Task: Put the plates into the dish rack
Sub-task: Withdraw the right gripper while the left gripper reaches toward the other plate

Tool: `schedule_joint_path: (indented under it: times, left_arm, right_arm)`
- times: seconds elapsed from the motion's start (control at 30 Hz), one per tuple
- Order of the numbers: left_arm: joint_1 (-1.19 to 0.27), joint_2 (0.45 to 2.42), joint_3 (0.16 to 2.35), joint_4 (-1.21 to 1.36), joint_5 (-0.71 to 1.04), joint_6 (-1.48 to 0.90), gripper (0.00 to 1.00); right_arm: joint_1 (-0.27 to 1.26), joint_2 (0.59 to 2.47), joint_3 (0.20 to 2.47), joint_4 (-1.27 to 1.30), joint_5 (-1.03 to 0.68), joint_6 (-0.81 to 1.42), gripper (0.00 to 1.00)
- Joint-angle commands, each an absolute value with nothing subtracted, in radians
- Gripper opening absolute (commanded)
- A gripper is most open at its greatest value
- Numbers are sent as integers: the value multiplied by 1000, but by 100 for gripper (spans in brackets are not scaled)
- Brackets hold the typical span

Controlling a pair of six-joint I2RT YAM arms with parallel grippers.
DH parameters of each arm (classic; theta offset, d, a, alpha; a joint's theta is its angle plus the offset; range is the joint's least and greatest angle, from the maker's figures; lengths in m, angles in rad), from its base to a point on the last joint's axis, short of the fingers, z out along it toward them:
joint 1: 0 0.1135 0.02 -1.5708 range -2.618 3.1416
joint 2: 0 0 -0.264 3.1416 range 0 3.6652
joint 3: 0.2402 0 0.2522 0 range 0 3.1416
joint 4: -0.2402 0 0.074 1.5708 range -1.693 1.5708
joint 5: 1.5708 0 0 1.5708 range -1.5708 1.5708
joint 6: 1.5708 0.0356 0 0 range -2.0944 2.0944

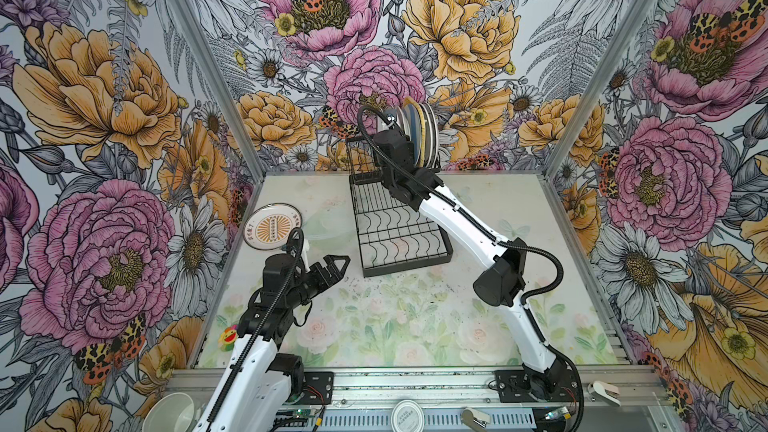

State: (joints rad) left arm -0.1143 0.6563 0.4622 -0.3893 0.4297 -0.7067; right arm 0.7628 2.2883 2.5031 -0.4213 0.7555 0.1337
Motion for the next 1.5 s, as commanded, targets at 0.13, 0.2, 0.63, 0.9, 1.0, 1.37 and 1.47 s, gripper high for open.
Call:
schedule_joint_path:
  times: [0.13, 0.2, 0.63, 0.9, 1.0, 1.37, 1.47]
  left_arm:
    - [-85, 674, 475, -382, 384, -695, 99]
    - [-79, 684, 481, -385, 380, -689, 99]
    - [-39, 730, 544, -435, 360, -654, 99]
    - [56, 743, 579, -519, 292, -628, 99]
    - [111, 767, 597, -535, 272, -608, 99]
    - [258, 1052, 788, -522, 162, -467, 99]
    - [283, 1163, 880, -505, 136, -416, 98]
  right_arm:
    - [781, 2043, 2257, -430, 727, 222, 44]
    - [783, 1980, 2165, -430, 701, 254, 44]
    - [783, 1775, 1871, -432, 613, 335, 45]
    - [764, 1639, 1644, -437, 510, 434, 45]
    - [753, 1587, 1561, -439, 467, 465, 46]
    - [691, 1451, 1298, -436, 334, 561, 47]
    - [675, 1434, 1256, -436, 311, 573, 48]
